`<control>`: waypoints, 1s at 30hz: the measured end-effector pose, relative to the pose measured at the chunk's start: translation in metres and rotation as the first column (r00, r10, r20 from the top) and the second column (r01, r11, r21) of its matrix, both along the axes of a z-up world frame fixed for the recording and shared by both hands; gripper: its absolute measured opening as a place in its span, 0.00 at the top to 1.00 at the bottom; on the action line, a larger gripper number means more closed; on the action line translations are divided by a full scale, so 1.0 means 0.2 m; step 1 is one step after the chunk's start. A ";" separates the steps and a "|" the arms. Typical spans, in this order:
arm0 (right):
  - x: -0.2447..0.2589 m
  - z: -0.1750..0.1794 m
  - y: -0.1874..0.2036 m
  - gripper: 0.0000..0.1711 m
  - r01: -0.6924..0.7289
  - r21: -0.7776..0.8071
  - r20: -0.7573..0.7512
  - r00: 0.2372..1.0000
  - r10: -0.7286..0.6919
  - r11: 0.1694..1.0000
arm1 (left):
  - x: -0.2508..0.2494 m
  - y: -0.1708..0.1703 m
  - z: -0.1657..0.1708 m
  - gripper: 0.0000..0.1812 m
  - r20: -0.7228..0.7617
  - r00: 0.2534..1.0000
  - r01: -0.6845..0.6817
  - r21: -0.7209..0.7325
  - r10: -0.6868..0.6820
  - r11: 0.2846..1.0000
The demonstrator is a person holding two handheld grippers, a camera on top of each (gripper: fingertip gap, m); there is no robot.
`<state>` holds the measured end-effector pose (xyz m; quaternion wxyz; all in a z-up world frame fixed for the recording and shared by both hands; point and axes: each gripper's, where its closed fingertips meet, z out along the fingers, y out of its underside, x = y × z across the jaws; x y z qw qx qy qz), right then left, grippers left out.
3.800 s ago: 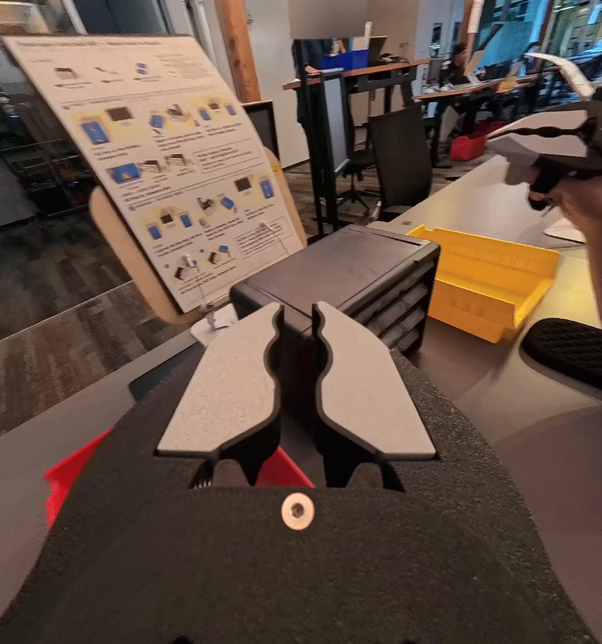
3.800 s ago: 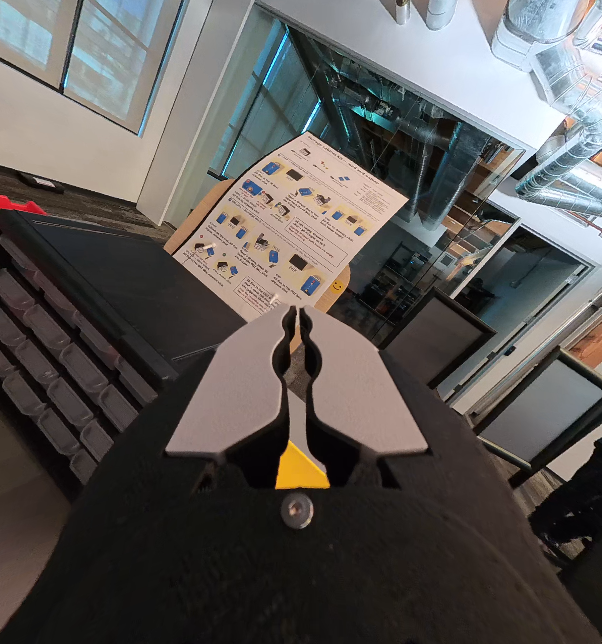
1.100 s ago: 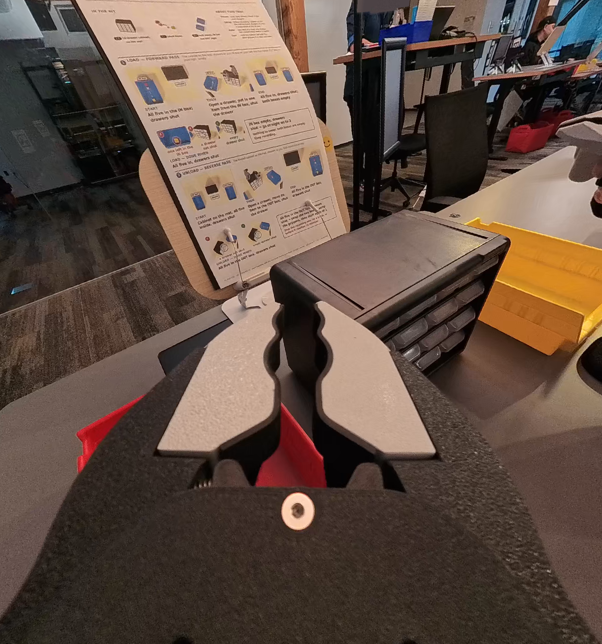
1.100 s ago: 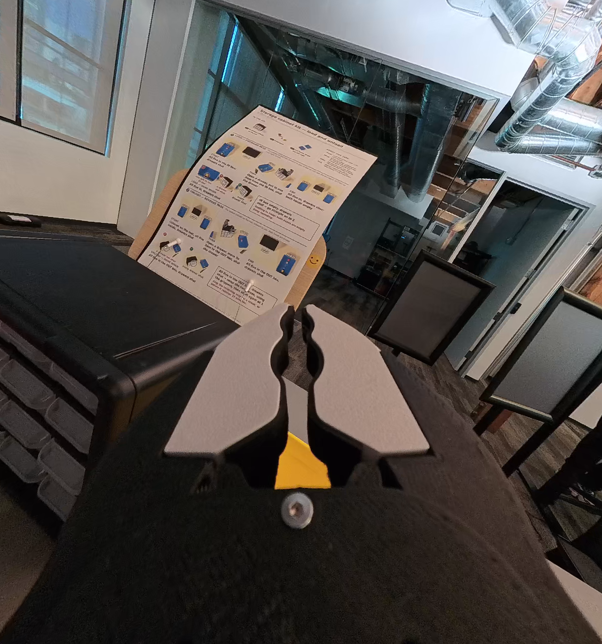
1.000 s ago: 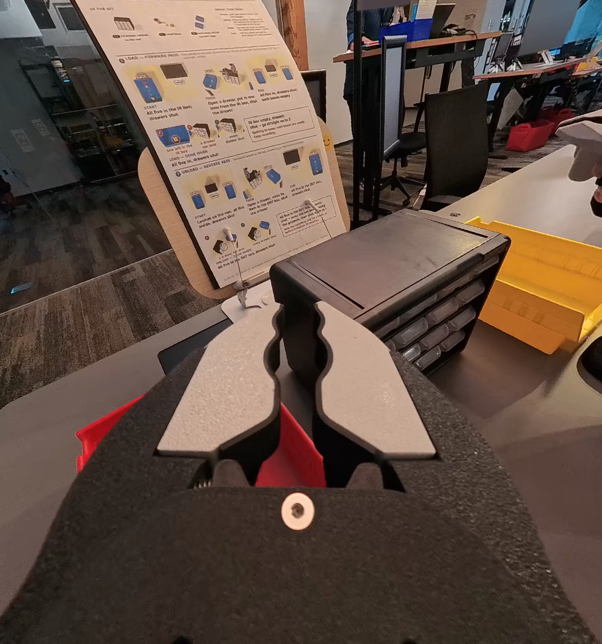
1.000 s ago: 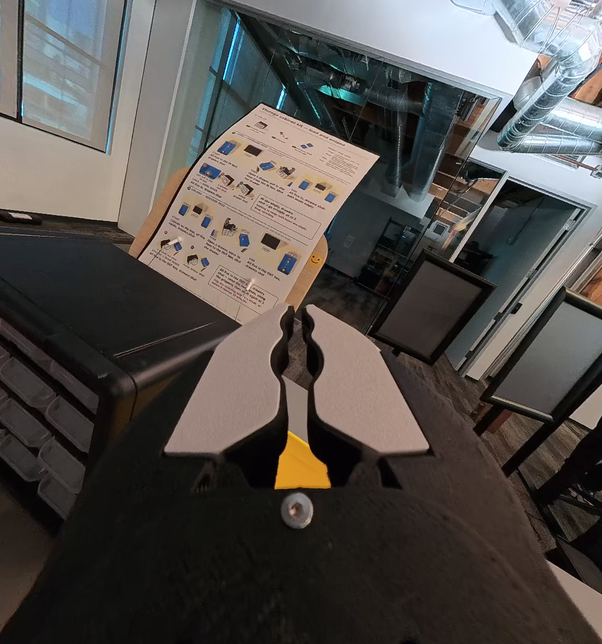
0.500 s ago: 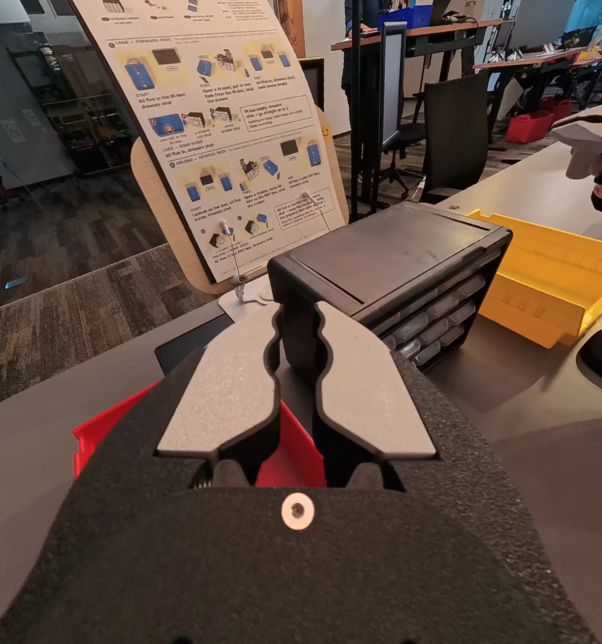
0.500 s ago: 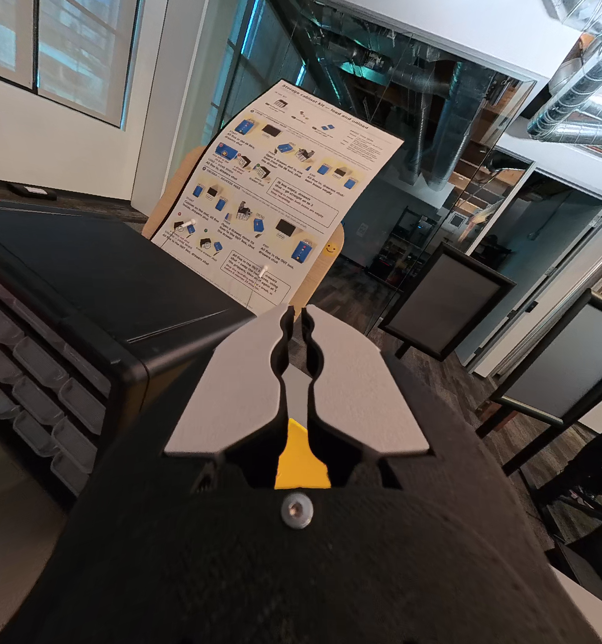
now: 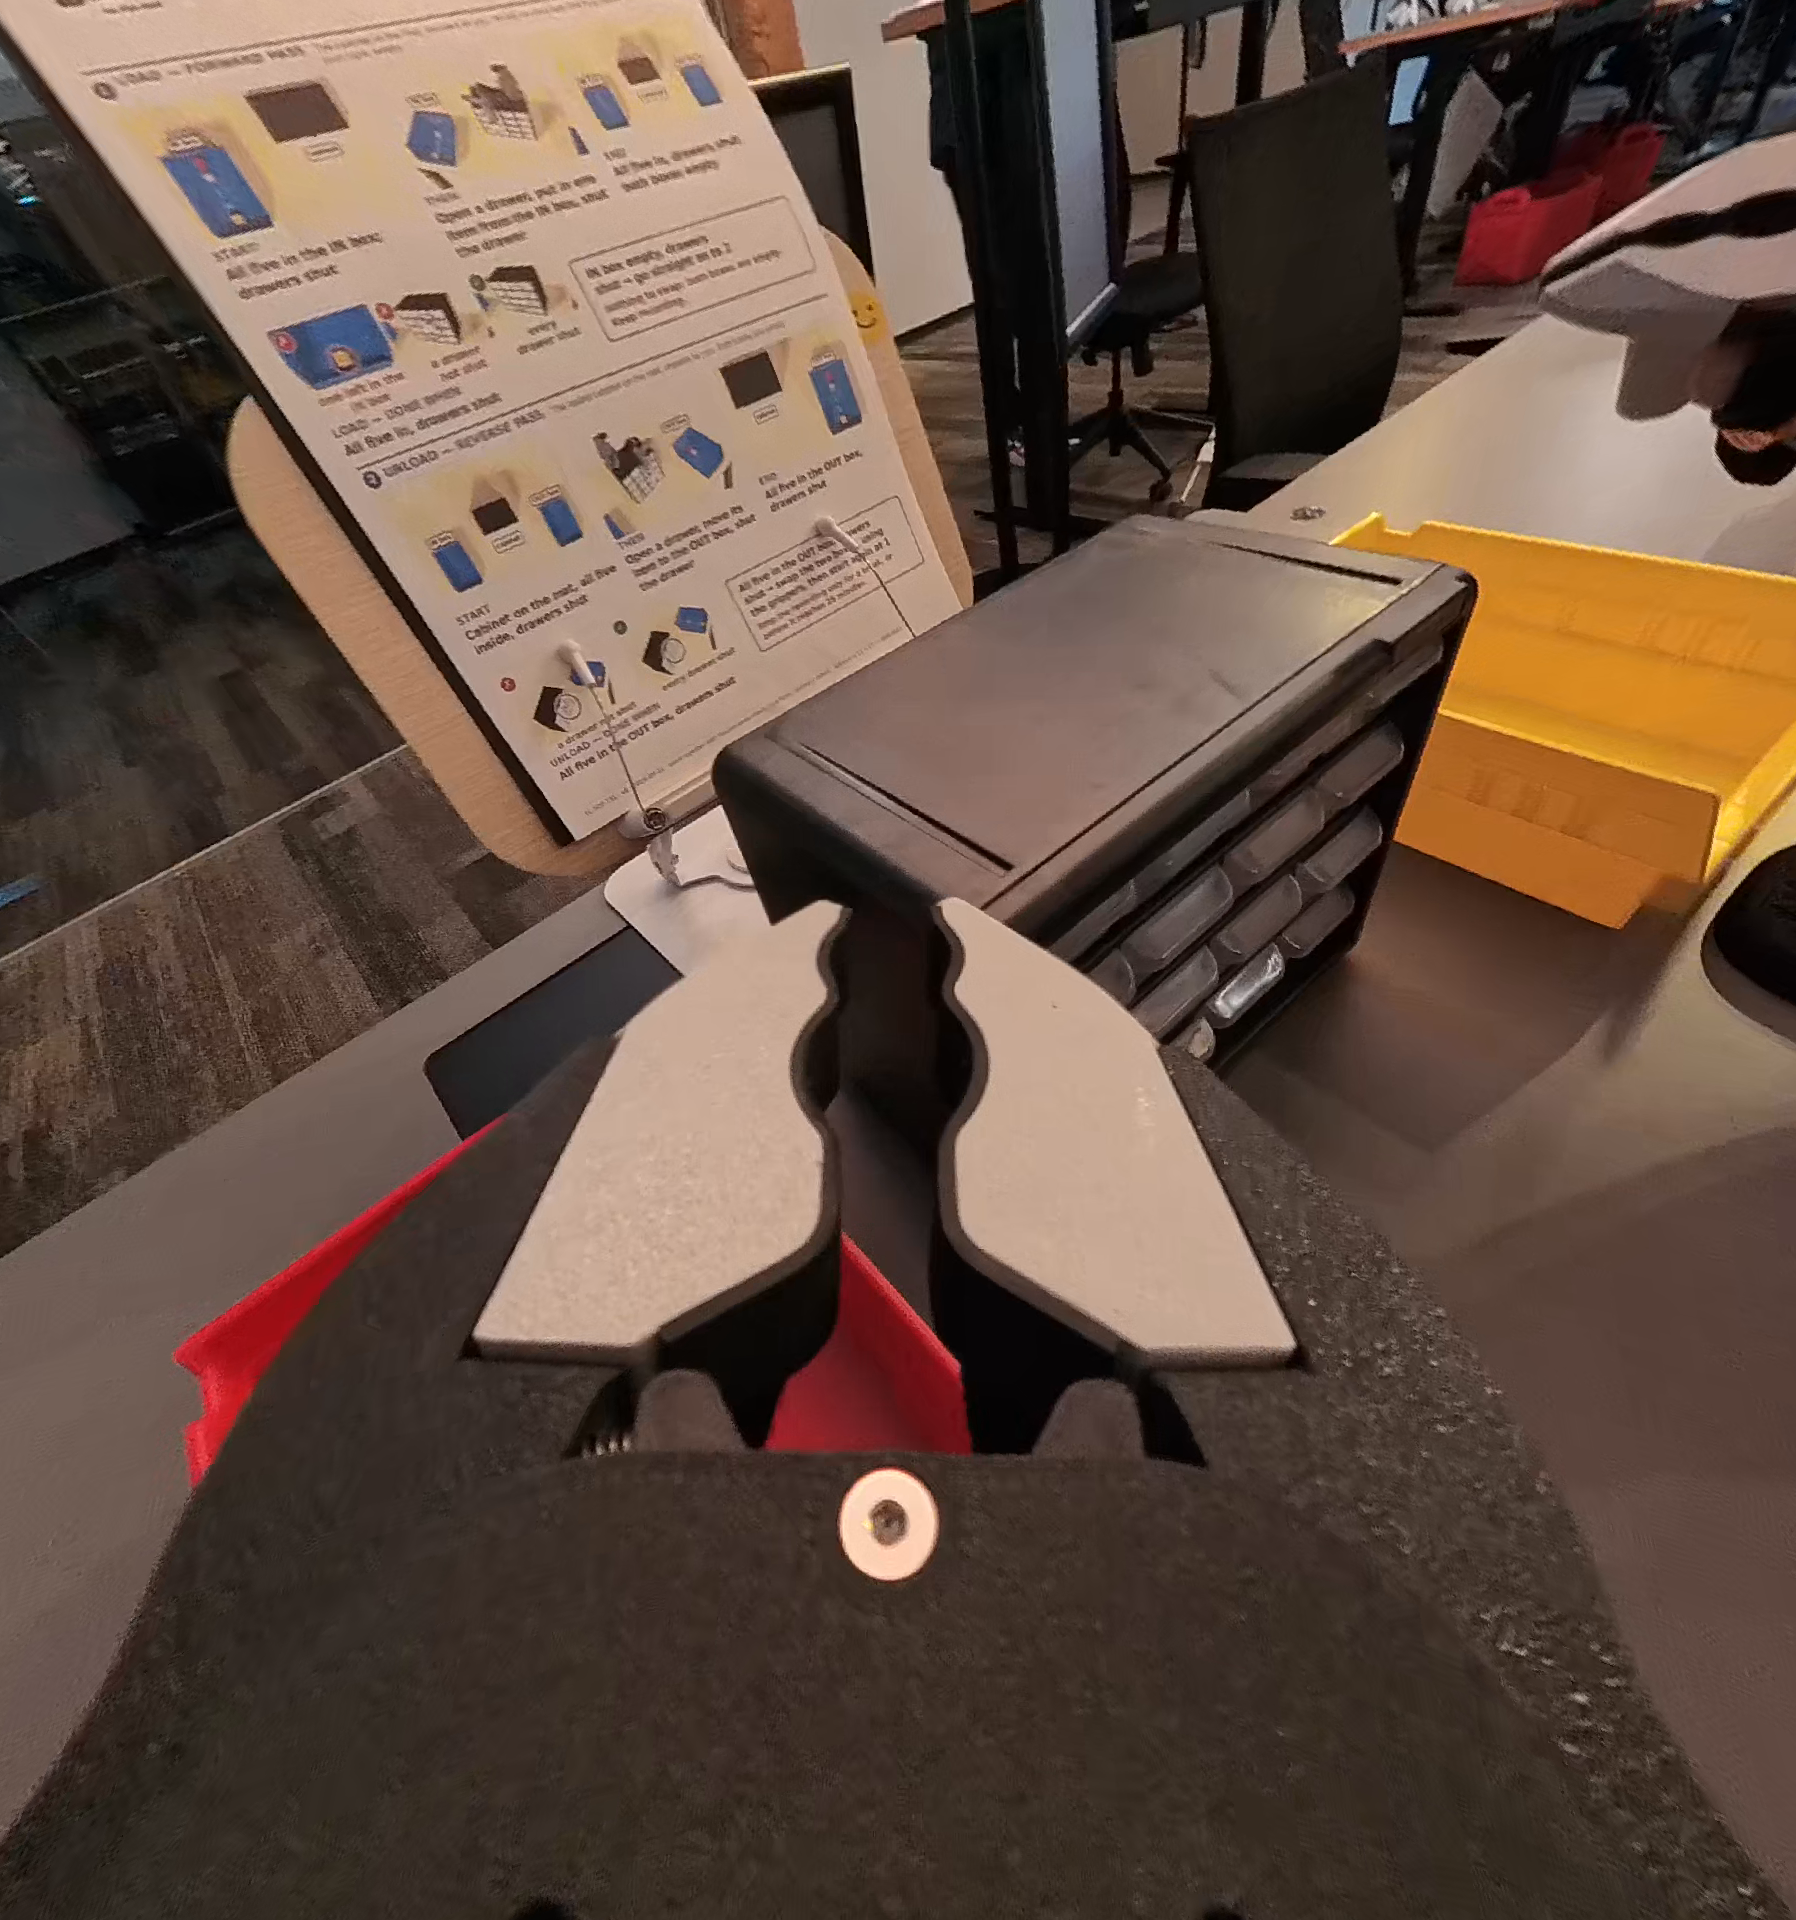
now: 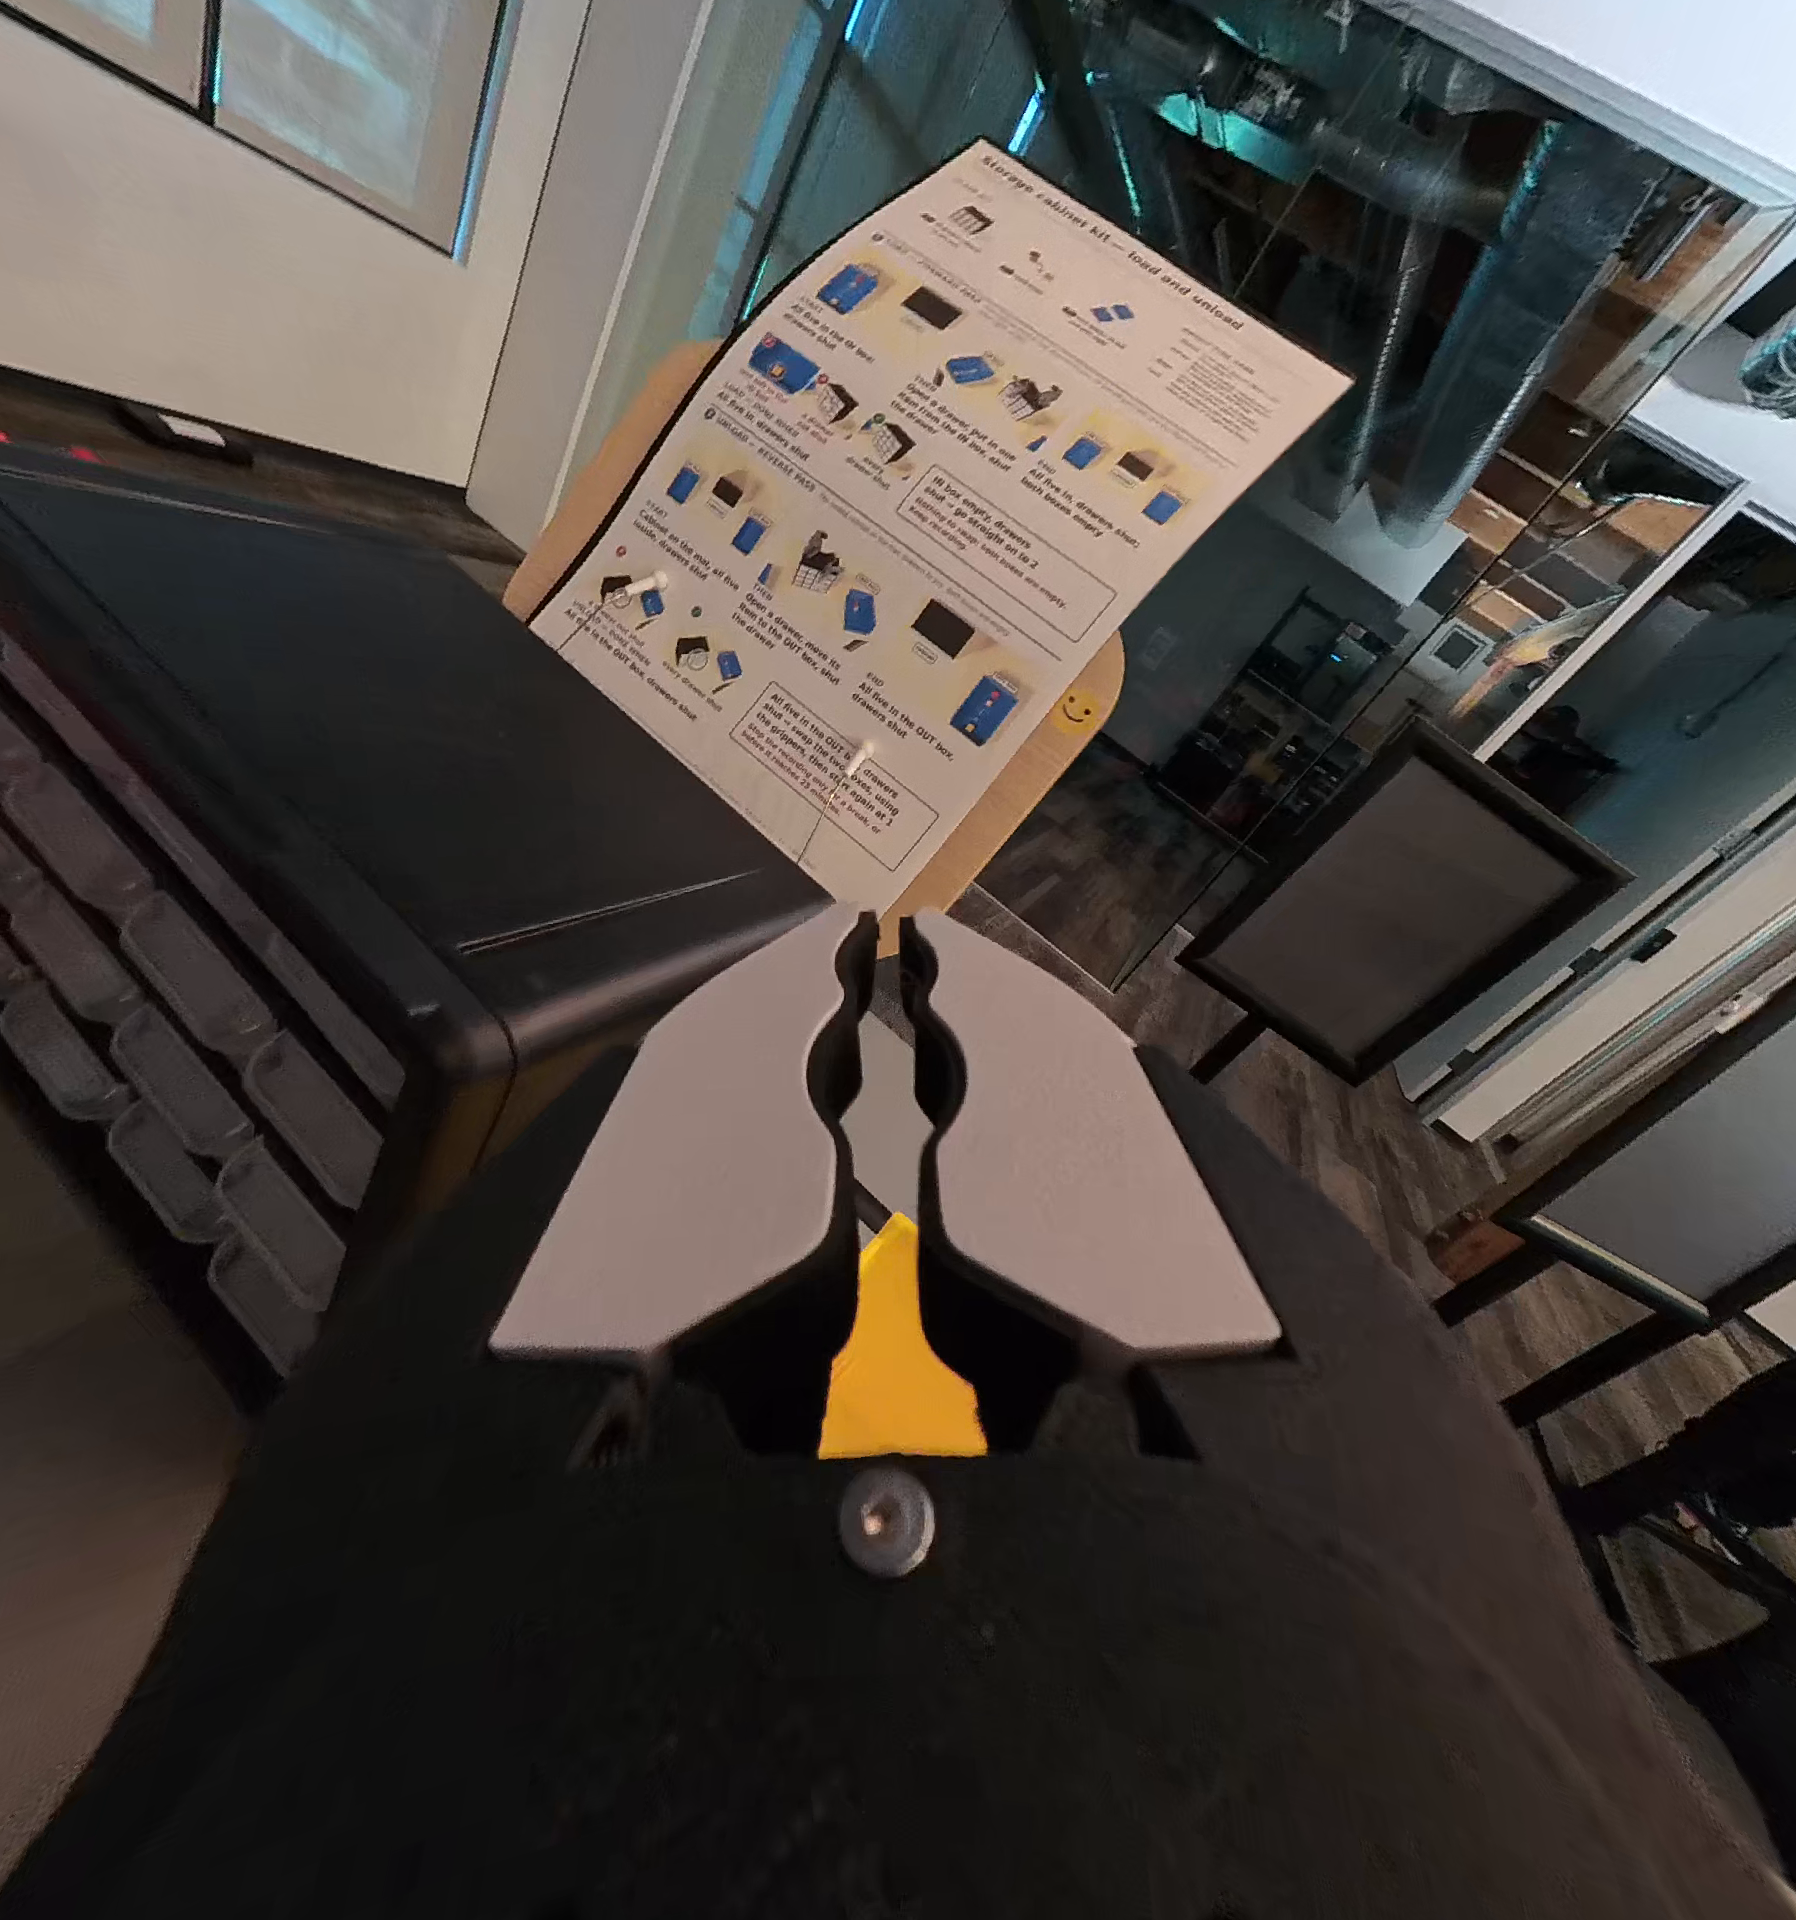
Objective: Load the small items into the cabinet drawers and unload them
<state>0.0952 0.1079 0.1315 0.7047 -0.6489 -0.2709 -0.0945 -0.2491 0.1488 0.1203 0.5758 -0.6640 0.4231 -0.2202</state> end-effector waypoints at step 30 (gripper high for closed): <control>-0.01 0.00 0.00 0.97 0.003 0.000 0.011 1.000 -0.003 1.000 | -0.10 -0.02 0.16 1.00 0.099 0.994 -0.049 0.133 0.036 0.990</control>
